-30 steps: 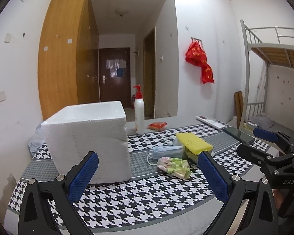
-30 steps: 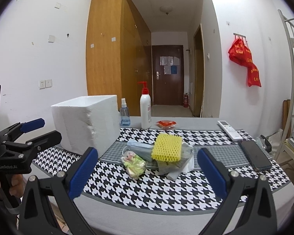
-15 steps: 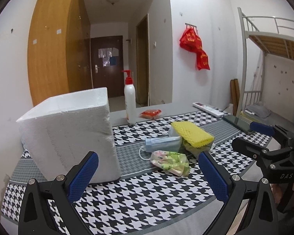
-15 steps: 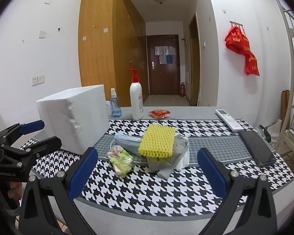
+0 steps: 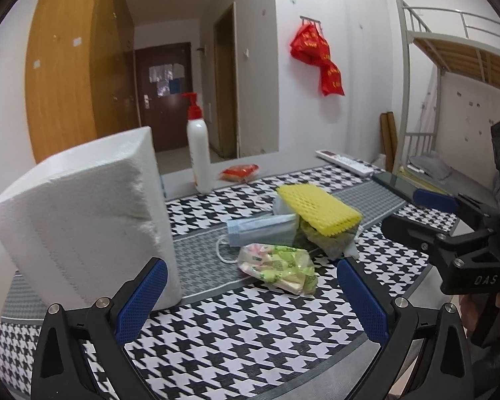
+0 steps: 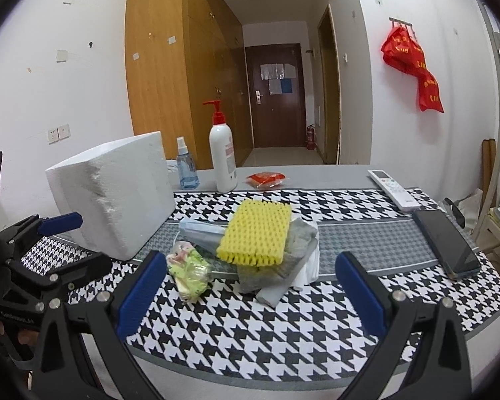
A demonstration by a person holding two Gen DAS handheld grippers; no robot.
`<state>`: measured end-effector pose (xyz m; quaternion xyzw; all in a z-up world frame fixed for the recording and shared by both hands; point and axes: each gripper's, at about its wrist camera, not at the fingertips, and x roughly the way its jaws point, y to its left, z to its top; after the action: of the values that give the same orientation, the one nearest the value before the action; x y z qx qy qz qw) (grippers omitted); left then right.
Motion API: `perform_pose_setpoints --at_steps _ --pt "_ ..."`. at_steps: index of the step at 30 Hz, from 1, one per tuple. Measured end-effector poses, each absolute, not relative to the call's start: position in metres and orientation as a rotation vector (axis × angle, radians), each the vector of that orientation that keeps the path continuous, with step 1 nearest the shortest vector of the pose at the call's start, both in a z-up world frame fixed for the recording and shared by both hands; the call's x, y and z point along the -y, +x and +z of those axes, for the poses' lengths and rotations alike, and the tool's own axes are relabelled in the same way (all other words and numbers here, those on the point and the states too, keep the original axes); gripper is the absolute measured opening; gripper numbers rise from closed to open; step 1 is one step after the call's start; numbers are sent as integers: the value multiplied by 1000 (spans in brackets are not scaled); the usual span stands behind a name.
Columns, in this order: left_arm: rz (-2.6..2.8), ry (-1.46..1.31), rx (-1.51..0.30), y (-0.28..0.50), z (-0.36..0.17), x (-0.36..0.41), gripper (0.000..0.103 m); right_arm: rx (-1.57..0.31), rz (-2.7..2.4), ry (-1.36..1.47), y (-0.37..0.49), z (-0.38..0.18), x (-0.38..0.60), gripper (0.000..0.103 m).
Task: Organize soft objects
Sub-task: 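Move the left tool toward the green snack bag while the right tool approaches the yellow foam net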
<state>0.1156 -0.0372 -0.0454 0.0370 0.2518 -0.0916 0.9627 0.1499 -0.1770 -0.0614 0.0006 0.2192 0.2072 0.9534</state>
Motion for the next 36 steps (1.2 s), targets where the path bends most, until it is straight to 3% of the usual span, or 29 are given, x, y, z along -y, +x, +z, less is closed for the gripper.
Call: perform_pose_setpoints --at_steps 29,36 --pt "-242 117 -666 171 -72 55 102 -551 467 6 197 -69 172 102" --pt "-273 132 -703 186 -79 60 102 -594 469 15 211 -74 173 94"
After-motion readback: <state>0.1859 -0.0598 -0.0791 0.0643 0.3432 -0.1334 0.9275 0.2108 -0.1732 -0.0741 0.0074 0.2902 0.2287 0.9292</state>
